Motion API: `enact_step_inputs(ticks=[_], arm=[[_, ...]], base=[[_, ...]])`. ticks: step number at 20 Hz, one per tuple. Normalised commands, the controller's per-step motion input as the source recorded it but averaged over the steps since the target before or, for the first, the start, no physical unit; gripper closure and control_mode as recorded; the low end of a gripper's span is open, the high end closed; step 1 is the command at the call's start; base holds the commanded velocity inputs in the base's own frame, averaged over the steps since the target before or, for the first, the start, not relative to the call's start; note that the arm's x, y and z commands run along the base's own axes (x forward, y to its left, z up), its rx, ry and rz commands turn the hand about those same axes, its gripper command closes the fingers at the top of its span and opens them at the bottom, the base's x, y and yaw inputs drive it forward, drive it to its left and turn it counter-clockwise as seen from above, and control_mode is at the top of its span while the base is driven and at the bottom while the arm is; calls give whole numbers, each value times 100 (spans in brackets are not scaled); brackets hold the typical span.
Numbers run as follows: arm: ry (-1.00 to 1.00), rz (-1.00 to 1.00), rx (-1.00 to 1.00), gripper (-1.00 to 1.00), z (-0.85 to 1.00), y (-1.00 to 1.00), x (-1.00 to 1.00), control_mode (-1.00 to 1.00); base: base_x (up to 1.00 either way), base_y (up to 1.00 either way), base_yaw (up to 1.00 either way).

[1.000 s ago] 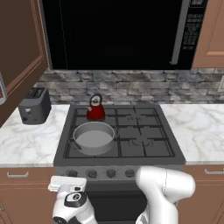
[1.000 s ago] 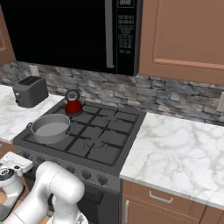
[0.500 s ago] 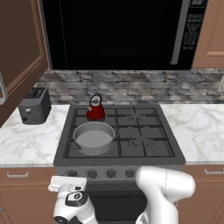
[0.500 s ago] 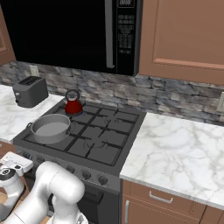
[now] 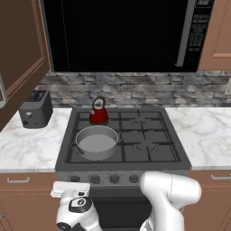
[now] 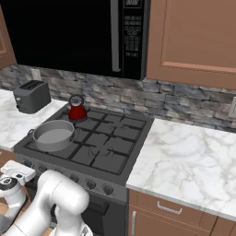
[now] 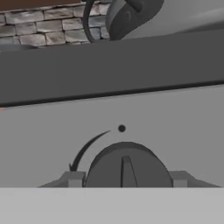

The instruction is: Pick the kettle from the cabinet and place it on a stove burner. Then pick the pot from the counter and place it on another stove burner. Finally, turn both burners on.

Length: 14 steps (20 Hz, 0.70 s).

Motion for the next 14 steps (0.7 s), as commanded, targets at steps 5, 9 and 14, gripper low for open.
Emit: enact_step_inputs(ticks=[5, 9, 14], arm=[[0, 0, 0, 100, -11, -5, 0, -100], [0, 0, -2, 100, 0, 0, 0, -100], [1, 0, -22, 100, 0, 0, 0, -100]], base=[[0, 0, 0], [0, 0, 0], [0, 0, 0]])
